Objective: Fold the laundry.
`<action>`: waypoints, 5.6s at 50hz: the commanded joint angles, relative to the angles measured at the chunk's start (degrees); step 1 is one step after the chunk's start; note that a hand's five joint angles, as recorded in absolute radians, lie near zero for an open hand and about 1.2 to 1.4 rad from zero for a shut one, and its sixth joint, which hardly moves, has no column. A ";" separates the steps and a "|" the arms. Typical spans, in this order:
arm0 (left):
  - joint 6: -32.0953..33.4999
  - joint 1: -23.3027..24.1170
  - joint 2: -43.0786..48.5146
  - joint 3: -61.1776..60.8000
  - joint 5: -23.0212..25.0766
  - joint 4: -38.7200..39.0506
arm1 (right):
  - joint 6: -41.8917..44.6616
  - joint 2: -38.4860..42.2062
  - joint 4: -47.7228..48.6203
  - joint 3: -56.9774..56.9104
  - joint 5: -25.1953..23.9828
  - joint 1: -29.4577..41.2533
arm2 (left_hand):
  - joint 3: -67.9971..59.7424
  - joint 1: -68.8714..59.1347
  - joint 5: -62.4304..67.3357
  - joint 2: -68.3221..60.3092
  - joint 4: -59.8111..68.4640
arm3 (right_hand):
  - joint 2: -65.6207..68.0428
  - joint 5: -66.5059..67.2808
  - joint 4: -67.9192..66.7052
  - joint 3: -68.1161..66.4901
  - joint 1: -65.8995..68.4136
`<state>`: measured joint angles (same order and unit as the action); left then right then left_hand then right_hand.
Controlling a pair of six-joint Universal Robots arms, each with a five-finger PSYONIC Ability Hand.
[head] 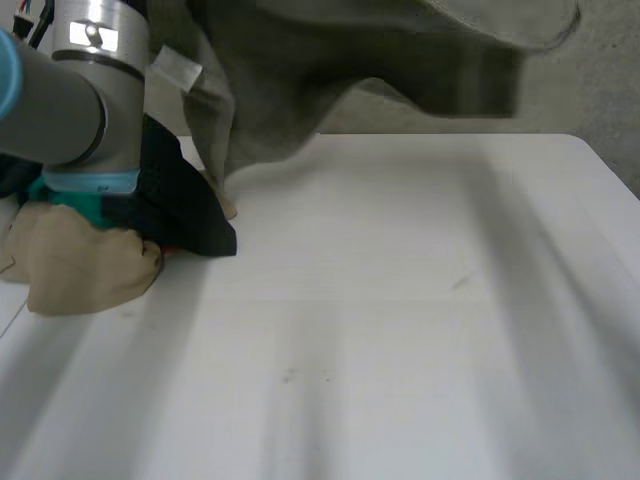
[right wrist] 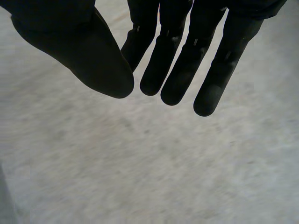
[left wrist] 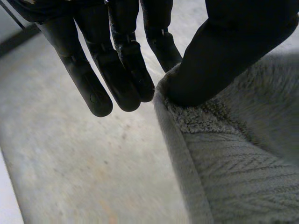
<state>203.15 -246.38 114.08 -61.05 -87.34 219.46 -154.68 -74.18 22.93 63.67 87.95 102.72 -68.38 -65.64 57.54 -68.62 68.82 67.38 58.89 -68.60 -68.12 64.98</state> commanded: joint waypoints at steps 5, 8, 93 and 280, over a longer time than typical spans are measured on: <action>0.58 0.46 -5.89 -24.63 2.17 -9.66 | 1.48 2.71 -23.88 9.25 -6.91 -0.77 | -11.62 -14.36 12.46 -11.38 11.18 | 12.62 11.11 -11.40 -11.88 15.02; 0.58 0.55 -6.15 -30.34 3.84 -9.57 | 1.58 4.39 -26.35 14.10 -6.57 -0.68 | -11.62 -14.36 12.46 -11.38 11.18 | 12.62 11.11 -11.40 -11.88 15.02; 2.60 -3.93 -2.12 -19.04 9.82 -33.39 | 17.67 -1.87 -56.69 3.75 -14.39 -9.91 | -11.62 -14.36 12.46 -11.38 11.18 | 12.62 11.11 -11.40 -11.88 15.02; 11.57 -7.45 -12.92 -49.34 12.02 -26.36 | 21.98 -1.59 -39.02 31.87 -15.00 -24.15 | 36.12 33.38 -35.28 36.36 -36.56 | 12.62 11.11 -11.40 -11.88 15.02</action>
<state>214.99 -255.56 93.79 -110.58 -75.43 184.06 -121.82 -82.40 -24.83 98.07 72.69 76.53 -34.23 -31.35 23.91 -34.04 33.85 67.60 57.69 -68.67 -68.18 65.17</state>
